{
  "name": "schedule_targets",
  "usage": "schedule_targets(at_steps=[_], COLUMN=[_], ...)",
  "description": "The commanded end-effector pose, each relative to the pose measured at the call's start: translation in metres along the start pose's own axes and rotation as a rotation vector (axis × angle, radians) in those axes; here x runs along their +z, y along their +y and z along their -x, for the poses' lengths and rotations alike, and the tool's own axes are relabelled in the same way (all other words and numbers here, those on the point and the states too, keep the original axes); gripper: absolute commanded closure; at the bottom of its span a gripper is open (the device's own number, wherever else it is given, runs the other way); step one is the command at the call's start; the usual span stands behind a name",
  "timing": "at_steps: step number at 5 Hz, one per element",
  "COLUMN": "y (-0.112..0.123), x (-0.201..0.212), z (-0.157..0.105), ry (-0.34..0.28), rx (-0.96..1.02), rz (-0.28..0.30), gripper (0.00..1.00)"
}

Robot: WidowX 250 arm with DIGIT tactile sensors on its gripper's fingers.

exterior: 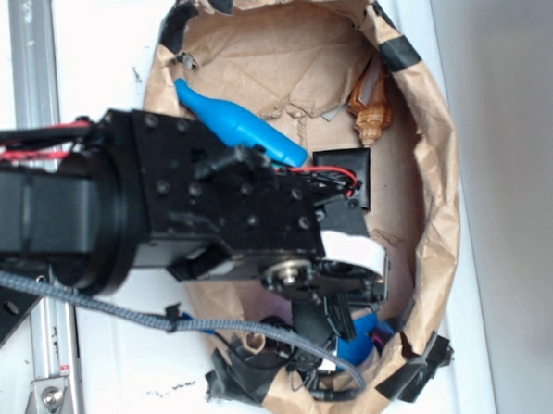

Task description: Grab the blue sponge.

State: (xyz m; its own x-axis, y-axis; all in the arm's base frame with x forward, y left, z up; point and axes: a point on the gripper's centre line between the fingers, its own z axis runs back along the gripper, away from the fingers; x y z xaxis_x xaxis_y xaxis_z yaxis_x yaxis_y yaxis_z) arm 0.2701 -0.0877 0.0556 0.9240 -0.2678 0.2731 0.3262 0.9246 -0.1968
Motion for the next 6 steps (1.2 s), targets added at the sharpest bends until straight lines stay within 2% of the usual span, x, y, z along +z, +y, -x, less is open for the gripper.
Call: schedule_targets(at_steps=[1, 2, 3, 4, 5, 6], y=[-0.024, -0.033, -0.02, 0.013, 0.049, 0.082], x=[-0.007, -0.03, -0.05, -0.035, -0.01, 0.015], z=[-0.013, -0.01, -0.002, 0.001, -0.006, -0.011], ry=[-0.008, 0.045, 0.095, 0.061, 0.025, -0.008], rx=[-0.051, -0.061, -0.072, -0.068, -0.001, 0.062], rz=[0.112, 0.02, -0.095, -0.174, -0.222, -0.225], gripper=[0.0, 0.0, 0.0, 0.0, 0.0, 0.0])
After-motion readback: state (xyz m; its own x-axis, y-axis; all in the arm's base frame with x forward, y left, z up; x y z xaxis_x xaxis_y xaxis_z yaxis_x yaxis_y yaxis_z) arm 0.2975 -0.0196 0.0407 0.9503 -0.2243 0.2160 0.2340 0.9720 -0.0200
